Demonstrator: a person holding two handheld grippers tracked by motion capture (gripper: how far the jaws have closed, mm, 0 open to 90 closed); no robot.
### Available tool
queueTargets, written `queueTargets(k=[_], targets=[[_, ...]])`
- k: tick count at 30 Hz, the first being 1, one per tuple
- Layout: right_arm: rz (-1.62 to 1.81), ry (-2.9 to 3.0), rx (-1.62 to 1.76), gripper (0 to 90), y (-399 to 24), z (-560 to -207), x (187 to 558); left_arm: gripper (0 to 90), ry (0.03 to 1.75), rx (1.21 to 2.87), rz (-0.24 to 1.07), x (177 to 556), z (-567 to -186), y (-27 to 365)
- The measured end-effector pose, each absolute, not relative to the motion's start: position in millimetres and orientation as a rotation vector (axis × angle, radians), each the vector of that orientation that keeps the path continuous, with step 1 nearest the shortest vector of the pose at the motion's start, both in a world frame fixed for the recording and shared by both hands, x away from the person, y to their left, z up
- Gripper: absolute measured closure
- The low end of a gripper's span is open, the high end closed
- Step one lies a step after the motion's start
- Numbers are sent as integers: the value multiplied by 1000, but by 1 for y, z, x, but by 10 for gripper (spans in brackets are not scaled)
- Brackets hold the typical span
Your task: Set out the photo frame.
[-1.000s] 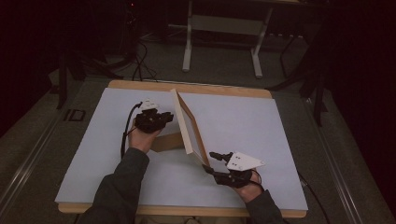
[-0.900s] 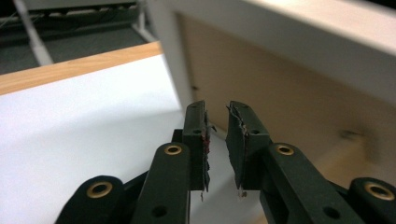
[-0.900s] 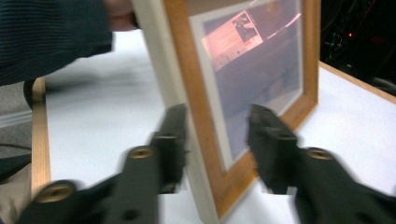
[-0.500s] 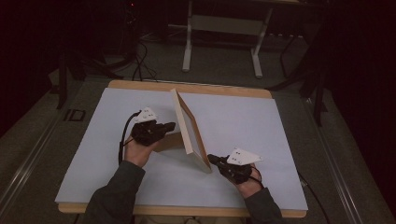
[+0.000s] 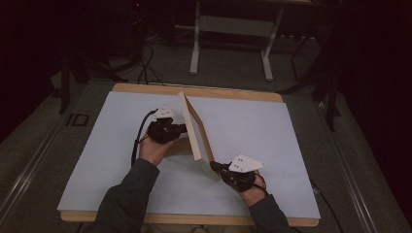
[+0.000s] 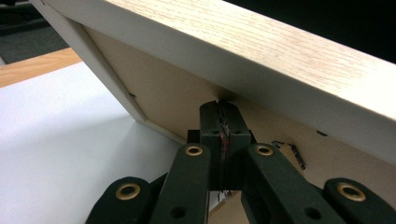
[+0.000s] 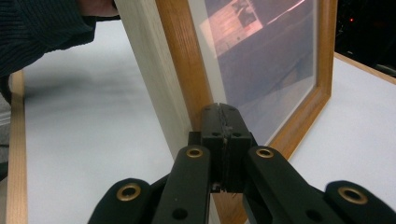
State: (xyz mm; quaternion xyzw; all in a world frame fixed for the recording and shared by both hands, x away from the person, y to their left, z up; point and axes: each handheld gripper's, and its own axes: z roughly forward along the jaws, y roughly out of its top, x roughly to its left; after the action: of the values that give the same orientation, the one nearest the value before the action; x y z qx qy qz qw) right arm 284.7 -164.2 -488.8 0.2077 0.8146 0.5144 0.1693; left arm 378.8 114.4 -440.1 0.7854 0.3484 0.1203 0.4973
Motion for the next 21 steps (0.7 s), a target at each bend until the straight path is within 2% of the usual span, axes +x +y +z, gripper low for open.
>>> queueTargets(k=[21], targets=[[1478, 2352, 498, 897, -121, -484, 283, 900, 832, 1962, 245, 409, -448, 103]])
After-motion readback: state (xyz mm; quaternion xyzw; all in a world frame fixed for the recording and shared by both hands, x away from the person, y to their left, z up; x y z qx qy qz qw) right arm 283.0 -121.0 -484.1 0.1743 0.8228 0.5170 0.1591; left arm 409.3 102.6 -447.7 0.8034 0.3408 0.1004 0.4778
